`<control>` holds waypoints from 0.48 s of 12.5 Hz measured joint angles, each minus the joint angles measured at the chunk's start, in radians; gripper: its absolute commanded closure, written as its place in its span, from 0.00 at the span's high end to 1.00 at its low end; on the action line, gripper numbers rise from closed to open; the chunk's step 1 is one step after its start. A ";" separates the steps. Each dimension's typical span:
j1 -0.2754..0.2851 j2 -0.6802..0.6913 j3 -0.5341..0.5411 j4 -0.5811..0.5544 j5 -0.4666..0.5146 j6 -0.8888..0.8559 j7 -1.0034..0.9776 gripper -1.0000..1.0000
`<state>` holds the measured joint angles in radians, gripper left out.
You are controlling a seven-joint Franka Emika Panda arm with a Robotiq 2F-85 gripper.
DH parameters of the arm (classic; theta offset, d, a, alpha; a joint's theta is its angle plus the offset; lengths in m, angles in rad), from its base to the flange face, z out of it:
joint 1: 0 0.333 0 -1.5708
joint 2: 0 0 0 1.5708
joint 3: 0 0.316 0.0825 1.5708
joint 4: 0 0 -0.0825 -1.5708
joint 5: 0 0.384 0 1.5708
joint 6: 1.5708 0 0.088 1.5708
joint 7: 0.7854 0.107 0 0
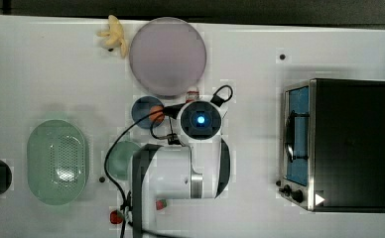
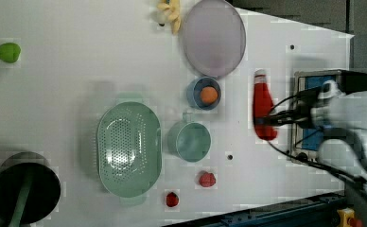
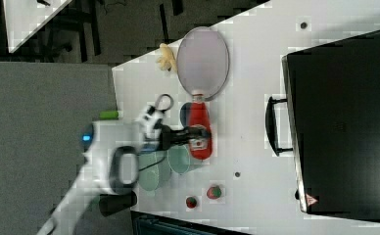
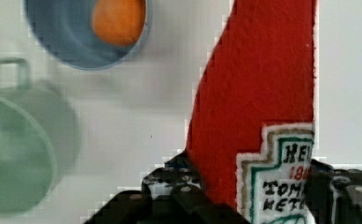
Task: Pick Ketchup from the table and place it in strainer.
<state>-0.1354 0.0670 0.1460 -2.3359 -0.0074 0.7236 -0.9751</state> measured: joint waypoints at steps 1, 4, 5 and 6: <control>-0.004 -0.047 0.006 0.047 0.003 -0.095 0.000 0.60; -0.007 -0.141 0.044 0.213 0.025 -0.301 0.010 0.60; -0.007 -0.158 0.070 0.260 0.043 -0.329 0.020 0.60; -0.006 -0.166 0.103 0.297 0.045 -0.354 0.036 0.60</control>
<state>-0.1414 -0.0992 0.2485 -2.0391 0.0379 0.3701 -0.9390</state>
